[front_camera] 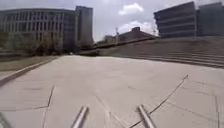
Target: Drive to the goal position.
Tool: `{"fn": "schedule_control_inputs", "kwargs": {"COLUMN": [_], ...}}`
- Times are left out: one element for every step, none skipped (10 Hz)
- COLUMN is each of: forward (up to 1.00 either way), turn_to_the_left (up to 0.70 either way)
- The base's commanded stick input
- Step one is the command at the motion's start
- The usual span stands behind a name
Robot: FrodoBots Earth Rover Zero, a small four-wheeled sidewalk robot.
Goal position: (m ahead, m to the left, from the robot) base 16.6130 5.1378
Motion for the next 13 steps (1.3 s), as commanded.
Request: {"fn": "schedule_control_inputs", "kwargs": {"forward": [1.0,1.0,1.0,1.0,1.0,1.0,1.0,1.0,1.0,1.0,1.0,1.0,1.0], "turn_to_the_left": [0.04,0.13,0.44,0.44,0.44,0.05,0.05,0.05,0.05,0.05,0.05,0.05,0.05]}}
